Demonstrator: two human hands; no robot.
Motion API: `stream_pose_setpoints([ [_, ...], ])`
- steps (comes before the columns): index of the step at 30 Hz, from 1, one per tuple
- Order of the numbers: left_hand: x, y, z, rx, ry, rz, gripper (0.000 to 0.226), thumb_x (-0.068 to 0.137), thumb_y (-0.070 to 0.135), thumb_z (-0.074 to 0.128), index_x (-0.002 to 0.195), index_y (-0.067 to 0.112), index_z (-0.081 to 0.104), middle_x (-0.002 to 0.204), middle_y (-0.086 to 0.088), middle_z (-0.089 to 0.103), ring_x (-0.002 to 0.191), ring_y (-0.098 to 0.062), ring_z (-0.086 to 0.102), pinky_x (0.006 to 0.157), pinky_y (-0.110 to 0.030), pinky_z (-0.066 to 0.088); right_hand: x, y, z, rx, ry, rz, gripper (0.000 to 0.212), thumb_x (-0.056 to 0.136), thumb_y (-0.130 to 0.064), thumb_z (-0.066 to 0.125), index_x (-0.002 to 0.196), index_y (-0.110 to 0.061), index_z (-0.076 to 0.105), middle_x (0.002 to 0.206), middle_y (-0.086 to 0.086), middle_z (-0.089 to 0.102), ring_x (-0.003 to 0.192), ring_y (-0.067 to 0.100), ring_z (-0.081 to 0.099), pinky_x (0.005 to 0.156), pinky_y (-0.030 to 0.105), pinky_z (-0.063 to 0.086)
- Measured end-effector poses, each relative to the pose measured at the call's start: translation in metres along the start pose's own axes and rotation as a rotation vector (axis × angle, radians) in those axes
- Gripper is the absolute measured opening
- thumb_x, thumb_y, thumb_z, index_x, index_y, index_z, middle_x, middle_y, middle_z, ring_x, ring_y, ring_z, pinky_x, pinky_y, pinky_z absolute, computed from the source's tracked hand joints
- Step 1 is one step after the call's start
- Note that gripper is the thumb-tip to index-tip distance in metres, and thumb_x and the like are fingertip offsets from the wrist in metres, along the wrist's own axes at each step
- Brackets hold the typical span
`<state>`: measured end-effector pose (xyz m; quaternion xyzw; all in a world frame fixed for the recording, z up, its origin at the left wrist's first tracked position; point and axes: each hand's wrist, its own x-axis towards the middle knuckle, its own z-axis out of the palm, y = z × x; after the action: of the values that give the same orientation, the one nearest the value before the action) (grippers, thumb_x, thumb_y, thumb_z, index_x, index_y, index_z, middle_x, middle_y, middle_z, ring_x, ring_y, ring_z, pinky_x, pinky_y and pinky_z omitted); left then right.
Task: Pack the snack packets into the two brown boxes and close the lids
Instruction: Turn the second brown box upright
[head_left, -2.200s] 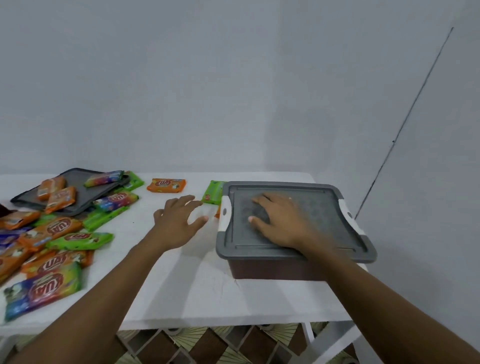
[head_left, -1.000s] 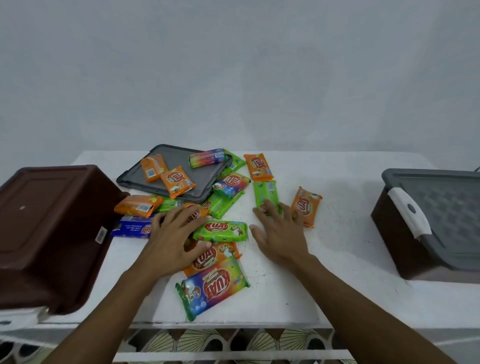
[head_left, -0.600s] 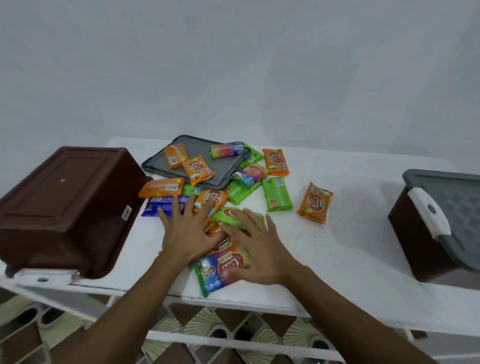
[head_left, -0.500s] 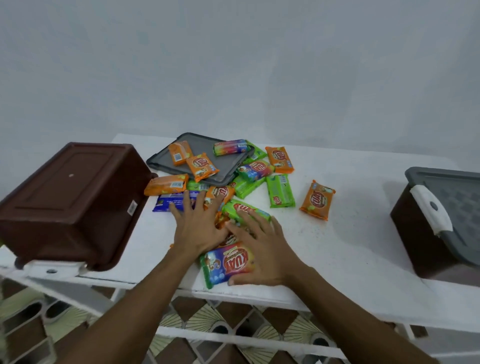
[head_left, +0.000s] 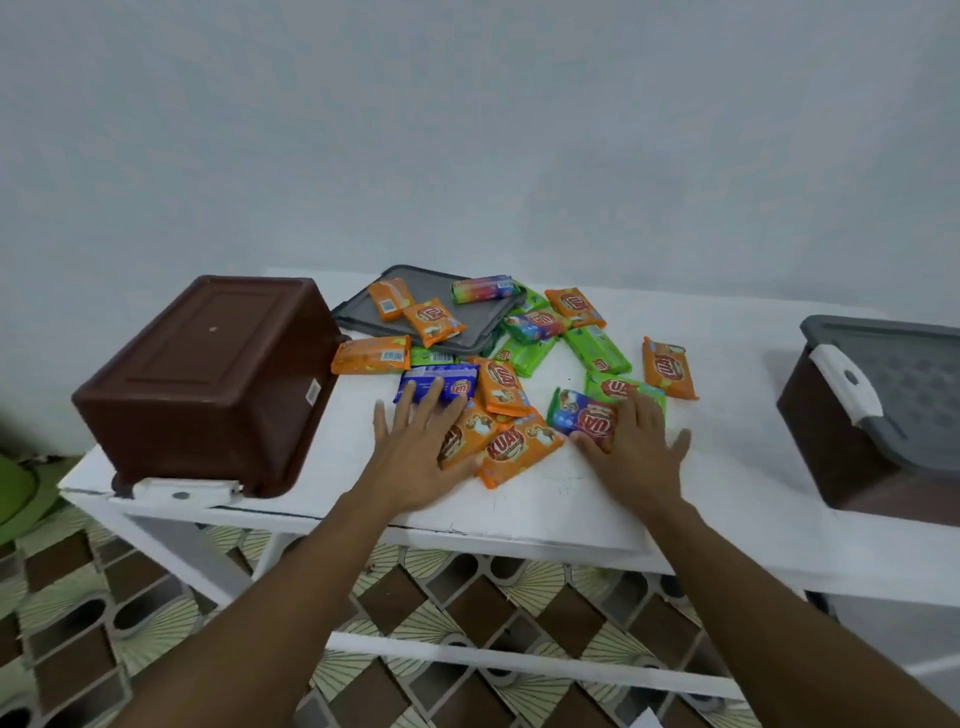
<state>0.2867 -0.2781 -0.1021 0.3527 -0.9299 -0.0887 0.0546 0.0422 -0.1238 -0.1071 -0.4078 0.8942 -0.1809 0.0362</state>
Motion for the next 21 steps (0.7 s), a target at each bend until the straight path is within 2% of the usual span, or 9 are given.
stream_pose_setpoints([
  [2, -0.013, -0.015, 0.002, 0.022, -0.021, -0.019, 0.099, 0.07, 0.092, 0.024, 0.151, 0.045, -0.01, 0.16, 0.005, -0.024, 0.146, -0.027, -0.024, 0.114, -0.059, -0.013, -0.011, -0.016, 0.007, 0.002, 0.028, -0.051, 0.075, 0.09, -0.069, 0.037, 0.153, -0.034, 0.013, 0.164, 0.002, -0.001, 0.15, 0.024, -0.008, 0.112, 0.069, 0.002],
  [5, -0.022, -0.032, 0.001, 0.05, -0.078, -0.021, 0.096, 0.072, 0.091, 0.028, 0.143, 0.051, -0.023, 0.158, 0.0, -0.03, 0.145, -0.032, -0.026, 0.114, -0.06, -0.012, -0.028, -0.046, 0.017, -0.068, 0.004, -0.28, 0.077, 0.082, -0.081, 0.02, 0.151, -0.05, 0.006, 0.164, -0.004, -0.009, 0.15, 0.023, -0.012, 0.111, 0.066, -0.003],
  [8, -0.011, -0.039, -0.002, 0.047, -0.115, 0.017, 0.089, 0.076, 0.088, 0.028, 0.143, 0.055, -0.021, 0.157, -0.001, -0.032, 0.144, -0.031, -0.029, 0.112, -0.06, -0.014, -0.032, -0.068, 0.027, -0.152, -0.064, -0.379, 0.081, 0.075, -0.088, 0.011, 0.149, -0.054, 0.002, 0.163, -0.009, -0.012, 0.15, 0.022, -0.012, 0.11, 0.069, -0.004],
  [13, 0.015, -0.046, -0.009, 0.021, -0.194, 0.131, 0.082, 0.085, 0.077, 0.03, 0.148, 0.048, -0.015, 0.159, 0.004, -0.027, 0.146, -0.022, -0.025, 0.113, -0.063, -0.011, -0.022, -0.07, 0.03, -0.19, -0.067, -0.324, 0.069, 0.084, -0.08, 0.02, 0.144, -0.06, -0.006, 0.164, -0.011, -0.003, 0.151, 0.019, 0.001, 0.113, 0.063, -0.006],
  [16, 0.024, -0.038, -0.013, 0.026, -0.252, 0.2, 0.082, 0.09, 0.072, 0.032, 0.15, 0.043, -0.016, 0.159, 0.001, -0.028, 0.147, -0.024, -0.022, 0.115, -0.059, -0.008, -0.02, -0.061, 0.031, -0.253, -0.04, -0.275, 0.063, 0.088, -0.075, 0.015, 0.145, -0.06, -0.008, 0.164, -0.01, 0.005, 0.151, 0.019, 0.003, 0.115, 0.061, -0.004],
  [19, 0.036, -0.031, -0.035, 0.176, -0.369, 0.26, 0.089, 0.09, 0.069, 0.039, 0.152, 0.036, -0.016, 0.16, -0.005, -0.025, 0.148, -0.028, -0.017, 0.117, -0.058, -0.006, -0.014, -0.053, 0.025, -0.222, -0.058, -0.188, 0.063, 0.087, -0.074, 0.009, 0.147, -0.057, 0.004, 0.164, -0.008, 0.008, 0.151, 0.018, 0.001, 0.117, 0.058, -0.005],
  [21, 0.038, -0.029, -0.06, 0.311, -0.377, 0.321, 0.091, 0.089, 0.068, 0.043, 0.154, 0.031, -0.008, 0.163, -0.008, -0.012, 0.149, -0.03, -0.009, 0.117, -0.058, -0.005, -0.009, -0.053, 0.018, -0.105, -0.09, -0.178, 0.066, 0.086, -0.074, 0.014, 0.148, -0.052, 0.019, 0.163, -0.006, 0.009, 0.151, 0.018, 0.002, 0.117, 0.056, -0.008],
])
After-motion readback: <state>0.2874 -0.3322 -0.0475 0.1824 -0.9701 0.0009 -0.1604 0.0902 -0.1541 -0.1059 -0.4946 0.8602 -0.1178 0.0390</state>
